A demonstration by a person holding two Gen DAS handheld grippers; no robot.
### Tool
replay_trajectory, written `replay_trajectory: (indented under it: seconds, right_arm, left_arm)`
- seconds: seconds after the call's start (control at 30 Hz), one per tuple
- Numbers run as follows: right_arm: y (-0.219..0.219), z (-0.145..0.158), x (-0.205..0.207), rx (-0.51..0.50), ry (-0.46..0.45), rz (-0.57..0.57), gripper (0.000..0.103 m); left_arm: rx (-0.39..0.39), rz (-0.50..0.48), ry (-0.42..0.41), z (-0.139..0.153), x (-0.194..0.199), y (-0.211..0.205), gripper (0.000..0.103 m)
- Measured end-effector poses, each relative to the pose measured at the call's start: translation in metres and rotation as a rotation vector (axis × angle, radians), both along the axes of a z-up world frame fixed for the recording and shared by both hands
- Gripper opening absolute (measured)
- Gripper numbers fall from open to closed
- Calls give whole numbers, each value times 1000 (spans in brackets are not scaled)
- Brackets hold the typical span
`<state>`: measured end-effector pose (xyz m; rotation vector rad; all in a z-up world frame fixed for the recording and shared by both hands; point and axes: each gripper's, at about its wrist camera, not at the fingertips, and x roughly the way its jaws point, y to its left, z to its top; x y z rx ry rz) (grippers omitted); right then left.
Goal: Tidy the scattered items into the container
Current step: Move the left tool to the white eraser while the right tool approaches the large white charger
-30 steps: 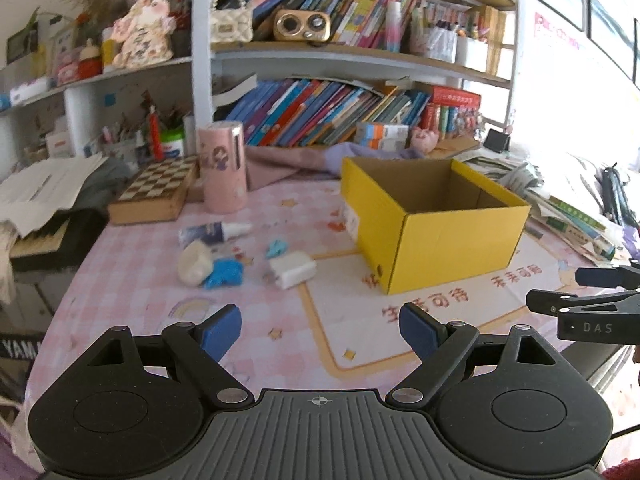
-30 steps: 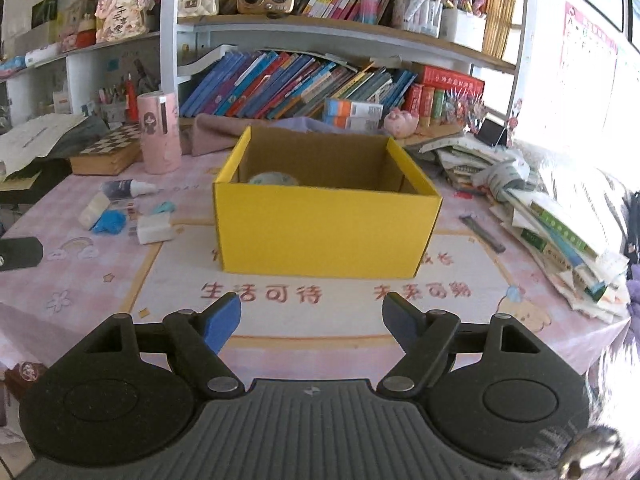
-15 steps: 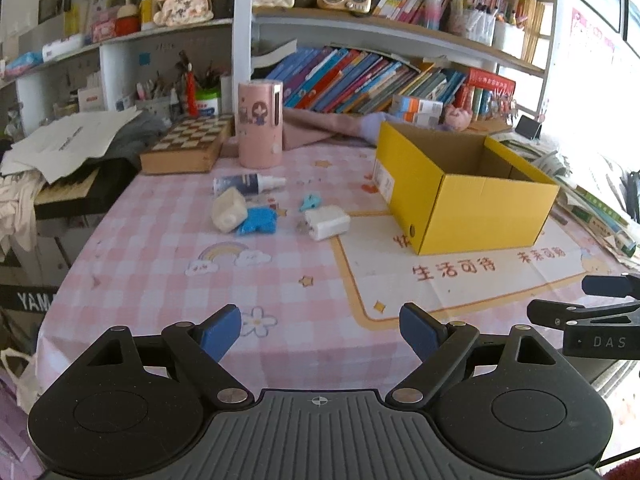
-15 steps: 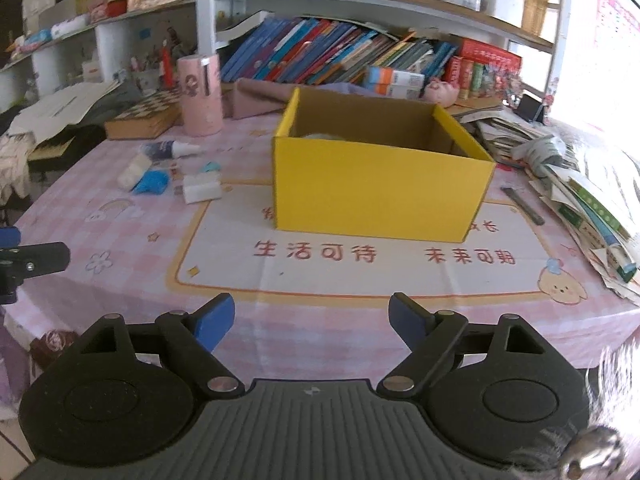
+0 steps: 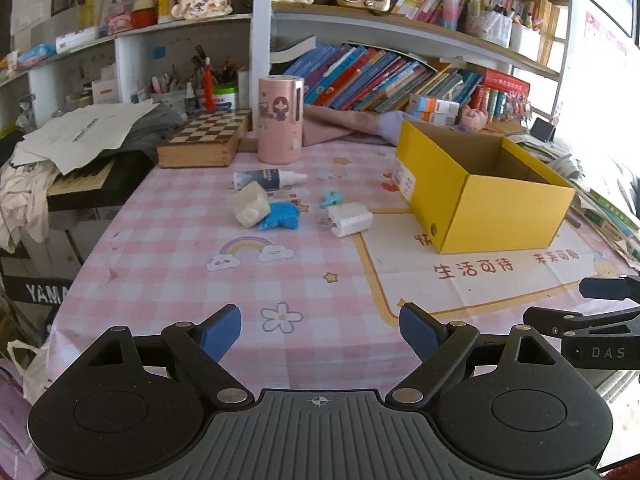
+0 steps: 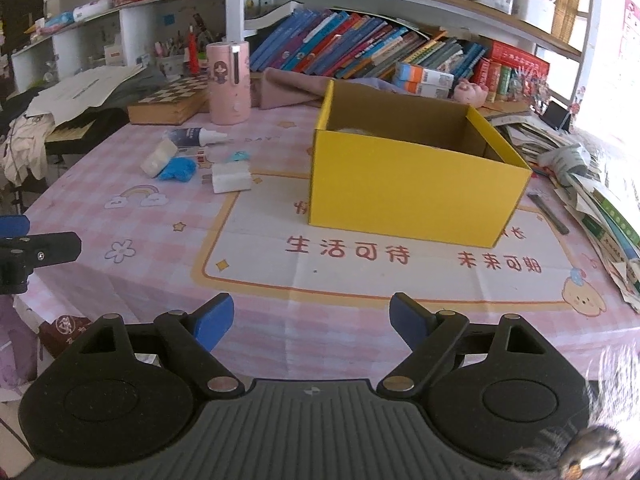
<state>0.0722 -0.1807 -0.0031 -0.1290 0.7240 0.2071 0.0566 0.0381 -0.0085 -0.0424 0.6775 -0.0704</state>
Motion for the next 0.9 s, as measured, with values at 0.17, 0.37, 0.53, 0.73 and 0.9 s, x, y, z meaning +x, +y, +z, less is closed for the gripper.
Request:
replay_trajectory:
  seconds: [0.17, 0.37, 0.53, 0.73, 0.9]
  right_arm:
    - [14, 4, 3, -28, -13, 59, 85]
    - [24, 4, 12, -43, -26, 93, 84]
    - [38, 3, 24, -46, -34, 138, 81]
    - [59, 0, 40, -72, -52, 225, 72]
    - [74, -1, 61, -90, -68, 283, 71]
  left_arm:
    - [-30, 31, 3, 1, 5, 8, 89]
    - [-33, 71, 1, -1, 7, 19, 89]
    - [-36, 120, -1, -1, 13, 33, 89]
    - [-29, 138, -10, -1, 32, 42, 89]
    - [-20, 146, -16, 1, 59, 49, 89]
